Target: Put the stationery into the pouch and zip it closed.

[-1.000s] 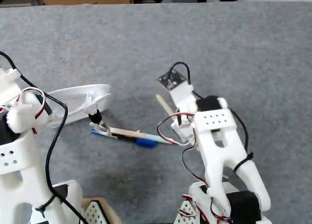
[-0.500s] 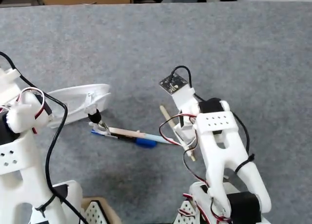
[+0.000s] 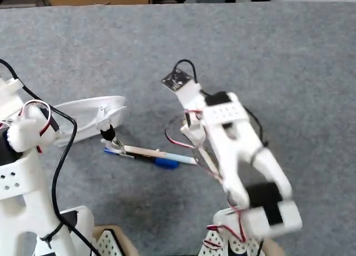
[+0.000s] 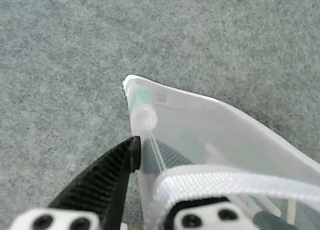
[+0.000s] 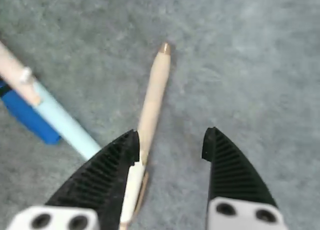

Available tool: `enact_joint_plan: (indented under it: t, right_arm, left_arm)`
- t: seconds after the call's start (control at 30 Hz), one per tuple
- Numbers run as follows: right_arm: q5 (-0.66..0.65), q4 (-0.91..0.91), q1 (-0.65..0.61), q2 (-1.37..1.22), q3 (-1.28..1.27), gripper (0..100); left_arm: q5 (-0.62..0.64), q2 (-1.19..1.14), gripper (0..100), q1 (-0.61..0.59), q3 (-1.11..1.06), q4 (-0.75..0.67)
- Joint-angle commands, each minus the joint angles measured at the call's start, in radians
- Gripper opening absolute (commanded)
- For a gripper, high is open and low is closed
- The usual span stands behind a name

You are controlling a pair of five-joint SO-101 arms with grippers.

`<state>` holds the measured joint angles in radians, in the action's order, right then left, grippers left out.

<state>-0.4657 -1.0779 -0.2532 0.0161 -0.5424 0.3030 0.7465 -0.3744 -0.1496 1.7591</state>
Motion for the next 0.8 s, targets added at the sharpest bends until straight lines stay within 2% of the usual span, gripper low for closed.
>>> enact_joint_plan:
  t: [0.0, 0.3, 0.47, 0.63, 0.77]
  right_arm:
    - [0.031, 0.015, -0.026, -0.160, 0.130, 21.5]
    - [0.031, 0.015, -0.048, -0.292, 0.265, 21.4]
    - [0.031, 0.015, -0.051, -0.346, 0.305, 13.1]
    - [0.026, 0.012, -0.051, -0.384, 0.320, 13.9]
    - [0.025, 0.011, -0.051, -0.390, 0.326, 9.9]
  left_arm:
    - [0.008, 0.012, 3, -0.010, 0.015, -0.009]
    - [0.008, 0.012, 3, -0.010, 0.015, -0.009]
    - [0.008, 0.012, 3, -0.010, 0.016, -0.009]
    - [0.008, 0.012, 3, -0.010, 0.016, -0.012]
    - [0.008, 0.012, 3, -0.010, 0.016, -0.012]
